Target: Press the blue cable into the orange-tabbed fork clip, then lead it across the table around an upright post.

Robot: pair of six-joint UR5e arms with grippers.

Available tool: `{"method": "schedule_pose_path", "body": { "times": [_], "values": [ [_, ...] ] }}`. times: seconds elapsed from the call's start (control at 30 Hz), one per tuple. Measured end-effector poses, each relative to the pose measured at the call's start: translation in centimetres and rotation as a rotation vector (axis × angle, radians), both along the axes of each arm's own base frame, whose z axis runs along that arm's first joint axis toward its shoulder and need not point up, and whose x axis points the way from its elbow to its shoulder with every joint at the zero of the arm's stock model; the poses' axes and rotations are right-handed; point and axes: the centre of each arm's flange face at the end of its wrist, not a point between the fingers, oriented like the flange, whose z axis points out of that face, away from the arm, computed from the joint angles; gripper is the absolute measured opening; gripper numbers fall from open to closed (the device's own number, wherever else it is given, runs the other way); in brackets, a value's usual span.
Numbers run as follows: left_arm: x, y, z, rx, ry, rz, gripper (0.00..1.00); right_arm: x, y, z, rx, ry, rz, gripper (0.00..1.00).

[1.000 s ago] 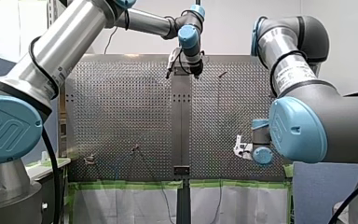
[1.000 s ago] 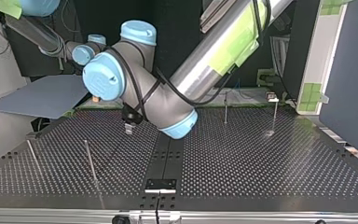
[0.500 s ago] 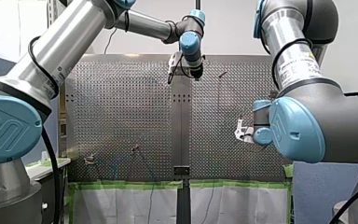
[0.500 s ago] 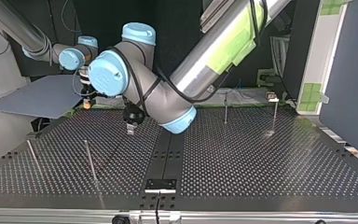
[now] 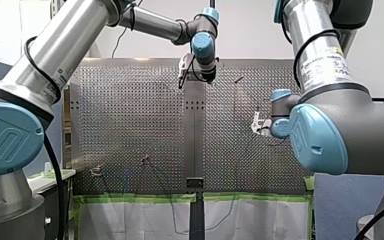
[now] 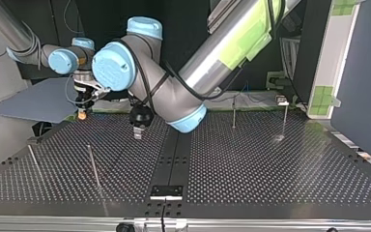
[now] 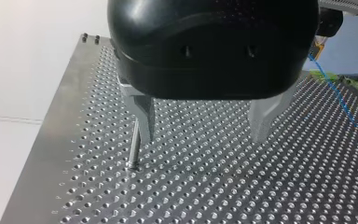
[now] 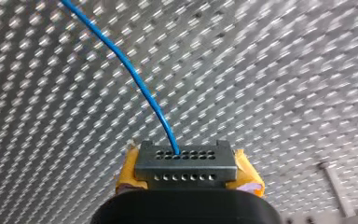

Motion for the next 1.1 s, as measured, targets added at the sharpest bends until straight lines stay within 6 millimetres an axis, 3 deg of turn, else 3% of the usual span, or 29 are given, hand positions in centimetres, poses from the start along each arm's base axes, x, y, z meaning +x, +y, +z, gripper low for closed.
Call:
{"method": "schedule_pose_path", "body": {
  "times": [0.4, 0.77, 0.9, 1.1],
  "values": [
    [-1.0, 0.1, 0.6, 0.005, -0.012, 0.039, 1.0, 1.4, 1.4, 7.0, -0.084, -0.038, 0.024, 0.0],
    [-1.0, 0.1, 0.7, 0.006, -0.012, 0.04, 1.0, 0.1, 2.8, 12.7, -0.178, -0.039, -0.002, 0.0],
    [-0.9, 0.1, 0.7, 0.004, -0.013, 0.04, 1.0, -0.2, 3.2, 13.1, -0.177, -0.024, -0.006, 0.0],
    [-0.7, 0.3, 0.7, 0.004, -0.014, 0.044, 1.0, -1.2, 3.8, 11.8, -0.145, 0.002, -0.025, 0.0]
  ]
}}
